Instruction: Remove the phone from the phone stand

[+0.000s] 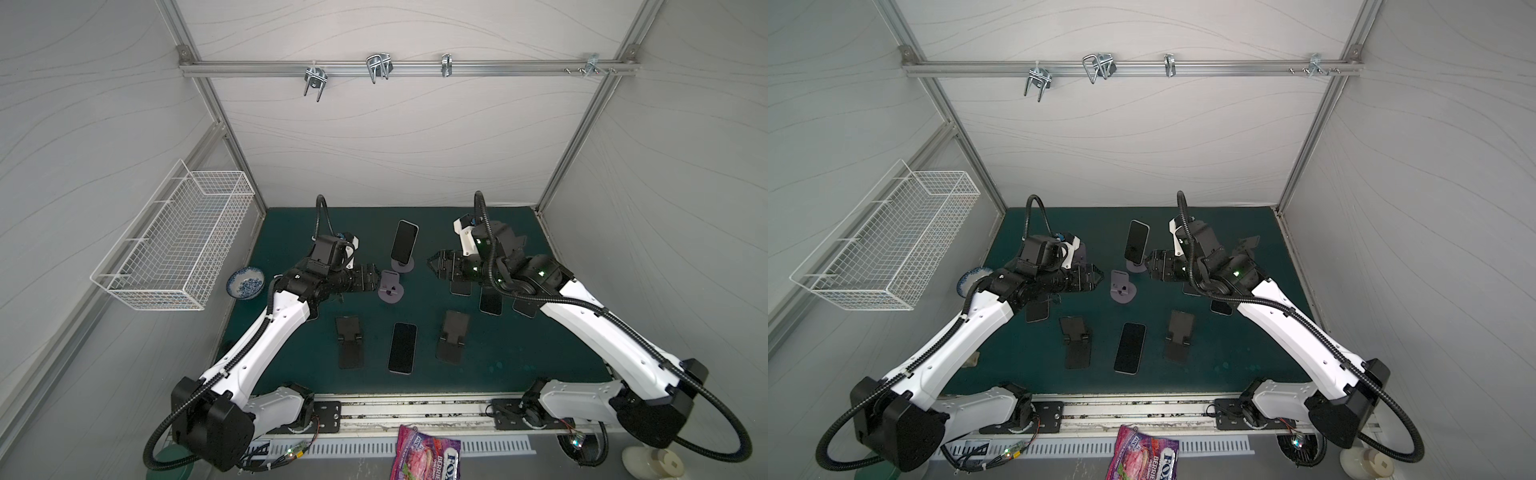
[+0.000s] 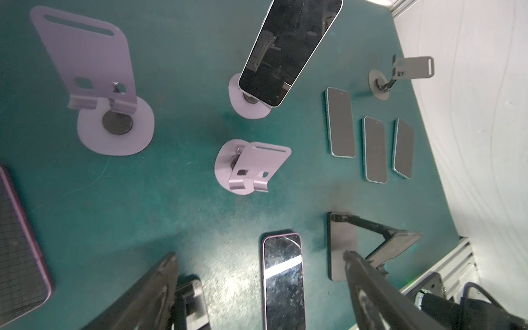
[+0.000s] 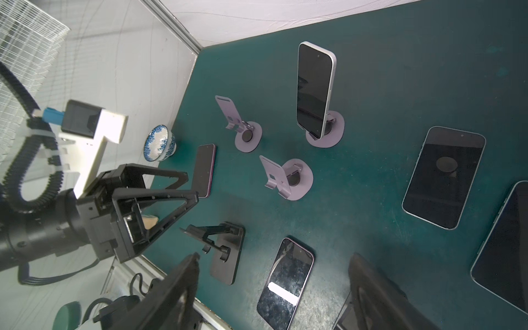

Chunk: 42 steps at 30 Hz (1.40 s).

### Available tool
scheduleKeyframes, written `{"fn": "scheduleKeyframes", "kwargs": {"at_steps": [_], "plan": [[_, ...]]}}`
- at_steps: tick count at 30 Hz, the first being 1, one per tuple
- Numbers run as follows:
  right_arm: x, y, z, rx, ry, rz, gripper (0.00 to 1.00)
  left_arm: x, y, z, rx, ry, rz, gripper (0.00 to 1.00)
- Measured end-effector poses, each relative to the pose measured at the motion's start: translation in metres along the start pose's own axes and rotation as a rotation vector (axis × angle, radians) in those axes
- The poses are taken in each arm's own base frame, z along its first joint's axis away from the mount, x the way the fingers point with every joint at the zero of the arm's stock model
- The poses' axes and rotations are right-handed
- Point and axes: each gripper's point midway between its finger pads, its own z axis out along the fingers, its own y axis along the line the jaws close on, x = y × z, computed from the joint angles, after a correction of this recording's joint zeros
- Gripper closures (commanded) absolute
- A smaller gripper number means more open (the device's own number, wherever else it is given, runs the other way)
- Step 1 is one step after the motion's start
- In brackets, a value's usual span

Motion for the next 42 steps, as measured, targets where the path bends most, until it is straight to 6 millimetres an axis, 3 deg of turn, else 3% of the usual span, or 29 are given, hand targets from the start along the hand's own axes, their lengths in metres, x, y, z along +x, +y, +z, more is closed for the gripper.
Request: {"fn": "scheduleKeyframes", "kwargs": {"at_steps": [5, 11, 21, 25, 35, 42], "plan": [[-0.008, -0.005, 0.010, 0.011, 0.006, -0.002, 0.21, -0.018, -0.005, 0.009, 0.022, -0.012, 0.063, 0.01], [-0.018, -0.025, 0.025, 0.024, 0.019, 0.042, 0.22, -0.045, -0.011, 0.018, 0.056, -0.043, 0.129, 0.01], [-0.033, -0.044, 0.042, 0.010, 0.041, 0.068, 0.01, -0.086, -0.024, 0.045, 0.105, -0.096, 0.249, 0.01], [-0.037, -0.051, 0.041, -0.003, 0.039, 0.077, 0.01, -0.097, -0.025, 0.057, 0.109, -0.109, 0.274, 0.01], [-0.036, -0.085, 0.043, 0.008, 0.056, 0.136, 0.01, -0.100, -0.023, 0.082, 0.124, -0.098, 0.314, 0.02], [-0.038, -0.087, 0.040, -0.034, 0.065, 0.148, 0.01, -0.095, -0.019, 0.096, 0.131, -0.066, 0.325, 0.03]]}}
